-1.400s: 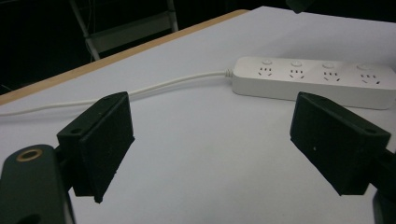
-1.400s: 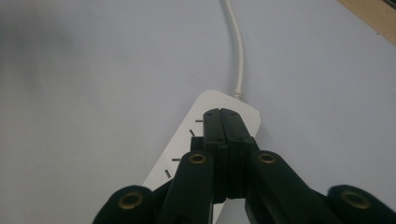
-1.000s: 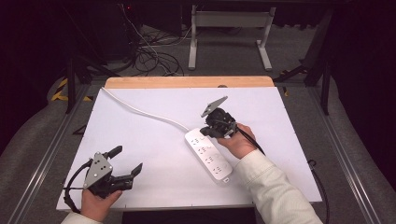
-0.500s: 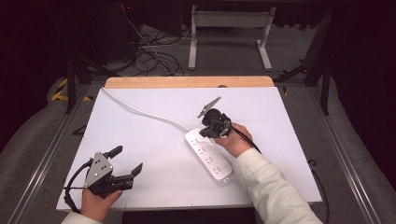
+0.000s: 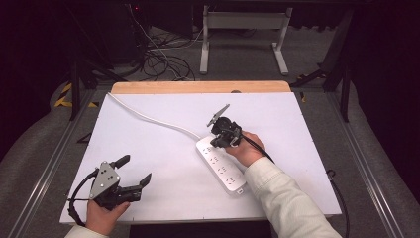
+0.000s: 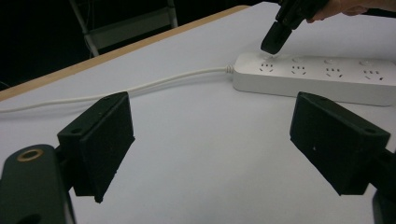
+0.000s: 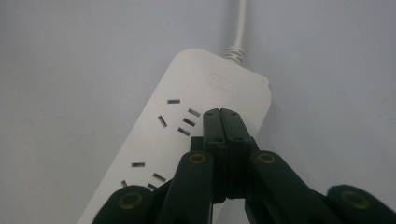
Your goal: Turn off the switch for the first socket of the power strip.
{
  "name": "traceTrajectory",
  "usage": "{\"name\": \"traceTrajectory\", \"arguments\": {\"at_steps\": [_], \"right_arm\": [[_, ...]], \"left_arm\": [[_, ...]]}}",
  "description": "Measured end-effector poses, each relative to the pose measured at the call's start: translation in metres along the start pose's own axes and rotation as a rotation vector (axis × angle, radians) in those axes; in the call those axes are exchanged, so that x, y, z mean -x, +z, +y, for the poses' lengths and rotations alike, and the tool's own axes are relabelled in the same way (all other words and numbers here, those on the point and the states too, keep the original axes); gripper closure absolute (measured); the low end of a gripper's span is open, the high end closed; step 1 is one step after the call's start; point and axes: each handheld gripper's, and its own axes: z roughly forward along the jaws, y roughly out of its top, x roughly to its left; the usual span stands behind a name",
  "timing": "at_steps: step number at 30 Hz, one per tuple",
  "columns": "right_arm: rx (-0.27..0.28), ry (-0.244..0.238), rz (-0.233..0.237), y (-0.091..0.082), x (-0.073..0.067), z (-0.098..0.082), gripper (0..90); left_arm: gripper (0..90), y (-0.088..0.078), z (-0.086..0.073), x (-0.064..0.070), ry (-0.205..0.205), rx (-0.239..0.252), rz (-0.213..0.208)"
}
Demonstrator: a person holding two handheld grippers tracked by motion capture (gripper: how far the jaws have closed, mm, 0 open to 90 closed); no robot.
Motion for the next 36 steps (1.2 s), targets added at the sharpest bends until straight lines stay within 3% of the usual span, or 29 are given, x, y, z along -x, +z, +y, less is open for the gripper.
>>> {"name": "traceTrajectory", "arguments": {"at_steps": [36], "right_arm": [[-0.004, -0.013, -0.033, 0.0076, -0.0035, -0.001, 90.0]], "left_arm": [[14.0, -0.0002, 0.0, 0.0012, 0.001, -0.001, -0.004]]}}
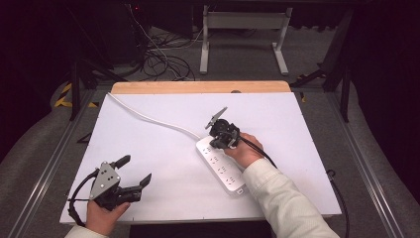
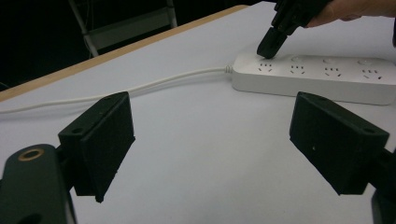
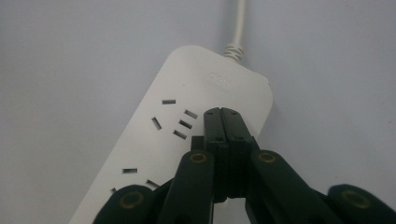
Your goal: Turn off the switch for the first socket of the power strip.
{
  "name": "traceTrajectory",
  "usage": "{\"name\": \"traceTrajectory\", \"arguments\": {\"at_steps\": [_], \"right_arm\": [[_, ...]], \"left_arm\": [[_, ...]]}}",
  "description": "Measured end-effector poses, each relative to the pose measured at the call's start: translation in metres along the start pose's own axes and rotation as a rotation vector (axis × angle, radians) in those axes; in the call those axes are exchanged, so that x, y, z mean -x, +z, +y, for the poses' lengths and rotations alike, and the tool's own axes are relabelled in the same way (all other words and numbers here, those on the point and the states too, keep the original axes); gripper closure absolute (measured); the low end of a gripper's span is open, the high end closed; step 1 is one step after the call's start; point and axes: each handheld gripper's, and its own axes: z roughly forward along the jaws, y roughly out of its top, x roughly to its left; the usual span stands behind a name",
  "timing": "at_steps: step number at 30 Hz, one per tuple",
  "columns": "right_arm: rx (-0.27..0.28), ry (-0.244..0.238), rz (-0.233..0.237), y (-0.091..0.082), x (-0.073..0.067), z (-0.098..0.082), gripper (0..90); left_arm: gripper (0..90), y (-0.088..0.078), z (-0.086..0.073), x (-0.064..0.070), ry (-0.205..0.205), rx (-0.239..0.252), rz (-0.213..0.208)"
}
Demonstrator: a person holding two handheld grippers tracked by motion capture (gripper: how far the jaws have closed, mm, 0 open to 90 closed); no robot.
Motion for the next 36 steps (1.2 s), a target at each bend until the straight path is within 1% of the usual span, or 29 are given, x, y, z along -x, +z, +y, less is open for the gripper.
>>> {"name": "traceTrajectory", "arguments": {"at_steps": [6, 13, 16, 17, 19, 22, 27, 30, 36], "right_arm": [[0.013, 0.012, 0.009, 0.0, 0.0012, -0.002, 90.0], [0.015, 0.011, 0.012, 0.0001, 0.0018, -0.0023, 90.0], [0.009, 0.01, 0.007, 0.0, 0.0012, -0.0016, 90.0], [0.008, 0.008, 0.005, 0.0, 0.0009, -0.0014, 90.0], [0.009, 0.004, 0.003, 0.0001, 0.0008, -0.0014, 90.0], [0.007, 0.011, 0.001, 0.0002, 0.0002, -0.0011, 90.0], [-0.007, 0.013, -0.006, 0.0004, -0.0007, 0.0008, 90.0], [-0.006, 0.015, -0.008, 0.0003, -0.001, 0.0003, 90.0], [-0.01, 0.017, -0.009, 0.0004, -0.0015, 0.0009, 90.0]], "left_arm": [[14.0, 0.0001, 0.0001, -0.0002, 0.006, 0.0, -0.001], [14.0, 0.0003, 0.0002, 0.0, 0.008, 0.001, 0.0], [14.0, 0.0, 0.0003, 0.0002, 0.007, 0.001, 0.001], [14.1, 0.0, 0.0002, 0.0007, -0.001, 0.004, -0.002], [14.1, 0.0, 0.0002, 0.0005, 0.0, 0.004, -0.002], [14.1, 0.0, 0.0002, -0.0001, 0.008, 0.002, -0.002], [14.0, 0.0, 0.0002, 0.0002, 0.001, 0.003, -0.003], [14.1, 0.0001, 0.0003, 0.0, 0.006, 0.001, -0.002], [14.1, 0.0001, 0.0001, 0.0, 0.001, -0.001, 0.0]]}}
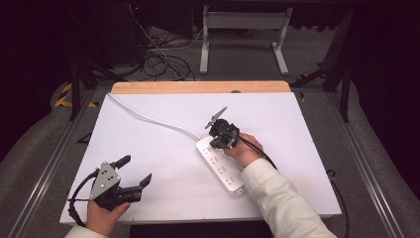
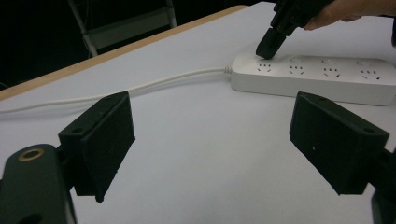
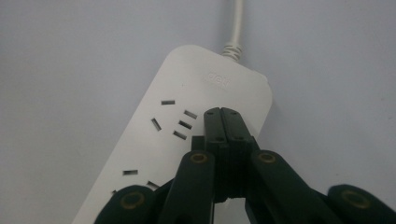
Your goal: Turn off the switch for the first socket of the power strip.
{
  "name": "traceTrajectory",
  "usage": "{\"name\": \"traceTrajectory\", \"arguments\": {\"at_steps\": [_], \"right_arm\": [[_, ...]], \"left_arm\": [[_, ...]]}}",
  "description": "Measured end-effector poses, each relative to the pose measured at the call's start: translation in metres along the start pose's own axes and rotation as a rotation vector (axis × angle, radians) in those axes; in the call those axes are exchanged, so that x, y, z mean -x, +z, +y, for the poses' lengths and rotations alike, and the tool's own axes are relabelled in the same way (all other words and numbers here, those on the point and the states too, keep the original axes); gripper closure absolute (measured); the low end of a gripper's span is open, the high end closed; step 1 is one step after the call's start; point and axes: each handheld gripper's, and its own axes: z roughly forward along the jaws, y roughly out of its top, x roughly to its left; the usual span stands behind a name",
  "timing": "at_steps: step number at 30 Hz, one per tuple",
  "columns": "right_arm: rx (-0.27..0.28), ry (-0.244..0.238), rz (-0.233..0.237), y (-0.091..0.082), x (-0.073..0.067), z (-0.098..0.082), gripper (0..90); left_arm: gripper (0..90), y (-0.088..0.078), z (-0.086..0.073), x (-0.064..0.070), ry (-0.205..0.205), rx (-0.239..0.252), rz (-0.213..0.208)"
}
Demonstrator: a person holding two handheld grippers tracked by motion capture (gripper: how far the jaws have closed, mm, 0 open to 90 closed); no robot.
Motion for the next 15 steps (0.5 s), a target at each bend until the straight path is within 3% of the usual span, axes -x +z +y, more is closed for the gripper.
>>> {"name": "traceTrajectory", "arguments": {"at_steps": [15], "right_arm": [[-0.002, 0.0, -0.01, 0.0011, -0.0011, -0.0004, 90.0]], "left_arm": [[14.0, -0.0002, 0.0001, 0.0003, -0.003, 0.002, -0.003]]}}
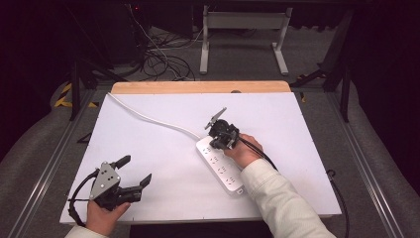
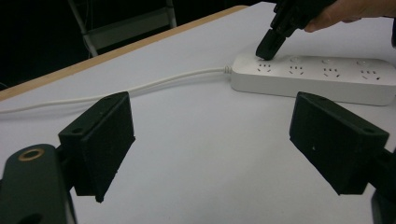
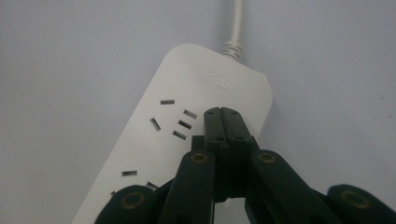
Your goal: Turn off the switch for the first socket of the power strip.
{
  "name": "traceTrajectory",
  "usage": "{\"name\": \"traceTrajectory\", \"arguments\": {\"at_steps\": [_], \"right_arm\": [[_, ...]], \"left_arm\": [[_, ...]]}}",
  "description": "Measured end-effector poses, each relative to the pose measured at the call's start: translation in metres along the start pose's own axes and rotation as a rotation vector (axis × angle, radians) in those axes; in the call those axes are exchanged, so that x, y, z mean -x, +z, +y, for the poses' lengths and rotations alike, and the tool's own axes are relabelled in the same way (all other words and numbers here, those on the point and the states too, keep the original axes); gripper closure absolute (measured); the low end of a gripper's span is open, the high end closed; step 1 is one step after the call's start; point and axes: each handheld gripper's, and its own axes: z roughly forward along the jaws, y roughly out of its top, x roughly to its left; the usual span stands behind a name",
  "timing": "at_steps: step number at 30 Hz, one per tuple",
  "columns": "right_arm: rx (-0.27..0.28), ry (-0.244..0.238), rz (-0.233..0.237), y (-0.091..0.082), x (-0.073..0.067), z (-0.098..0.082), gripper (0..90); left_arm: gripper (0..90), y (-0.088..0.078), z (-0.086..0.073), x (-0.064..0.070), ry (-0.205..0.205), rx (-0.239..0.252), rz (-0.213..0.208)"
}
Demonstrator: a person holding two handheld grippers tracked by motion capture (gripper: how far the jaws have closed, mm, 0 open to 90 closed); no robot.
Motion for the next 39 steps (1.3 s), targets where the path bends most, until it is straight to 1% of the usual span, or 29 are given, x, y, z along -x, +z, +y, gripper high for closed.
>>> {"name": "traceTrajectory", "arguments": {"at_steps": [4, 6, 7, 8, 10, 14, 15, 19, 22, 23, 25, 30, 31, 32, 34, 37, 39], "right_arm": [[0.011, -0.003, 0.012, 0.0, 0.002, -0.001, 90.0], [0.025, -0.006, 0.006, -0.004, 0.002, 0.001, 90.0], [0.015, -0.021, -0.004, -0.004, 0.001, 0.002, 90.0], [0.026, -0.028, -0.002, -0.005, 0.001, 0.002, 90.0], [0.066, -0.022, 0.007, -0.01, 0.001, 0.003, 90.0], [0.132, -0.034, -0.005, -0.03, 0.0, 0.005, 90.0], [0.132, -0.034, -0.005, -0.03, 0.0, 0.005, 90.0], [0.152, -0.033, -0.008, -0.039, -0.001, 0.003, 90.0], [0.178, -0.039, 0.004, -0.046, -0.002, 0.002, 90.0], [0.188, -0.035, -0.002, -0.048, -0.004, 0.002, 90.0], [0.208, -0.054, 0.004, -0.054, -0.007, 0.001, 90.0], [0.224, -0.055, 0.001, -0.059, -0.009, 0.0, 90.0], [0.23, -0.051, 0.001, -0.06, -0.009, 0.0, 89.0], [0.238, -0.045, 0.001, -0.061, -0.009, -0.001, 83.8], [0.242, -0.039, -0.003, -0.062, -0.009, -0.001, 79.2], [0.255, -0.051, -0.016, -0.065, -0.011, -0.002, 69.4], [0.272, -0.052, -0.013, -0.068, -0.012, -0.003, 63.6]], "left_arm": [[14.1, 0.0, 0.0, 0.0, -0.001, 0.0, 0.001], [14.1, 0.0, 0.0, 0.0, -0.004, 0.002, 0.002], [14.1, 0.0, 0.0, 0.0, -0.006, 0.004, 0.001], [14.0, 0.0, 0.0, -0.001, -0.003, 0.002, 0.0], [14.1, 0.0, 0.0, -0.002, -0.002, -0.002, 0.002], [14.0, 0.0, 0.0, -0.001, -0.004, 0.002, -0.001], [14.0, 0.0, 0.0, -0.001, 0.002, 0.0, 0.0], [14.0, 0.0, 0.0, 0.0, -0.001, 0.0, 0.0], [14.1, 0.0, 0.0, 0.0, 0.001, 0.0, 0.001], [14.0, 0.0, 0.0, -0.001, 0.003, -0.001, 0.002], [14.0, 0.001, 0.0, -0.001, 0.003, -0.001, 0.003], [14.0, 0.001, 0.0, -0.001, 0.005, -0.001, 0.003], [14.1, 0.001, 0.0, -0.001, 0.003, -0.001, 0.002], [14.0, 0.001, 0.0, -0.001, 0.003, -0.001, 0.002], [14.0, 0.001, 0.0, -0.001, 0.005, -0.001, 0.003], [14.0, 0.0, 0.0, -0.001, 0.001, -0.002, 0.004], [14.0, 0.0, 0.0, -0.001, -0.002, -0.003, 0.005]]}}
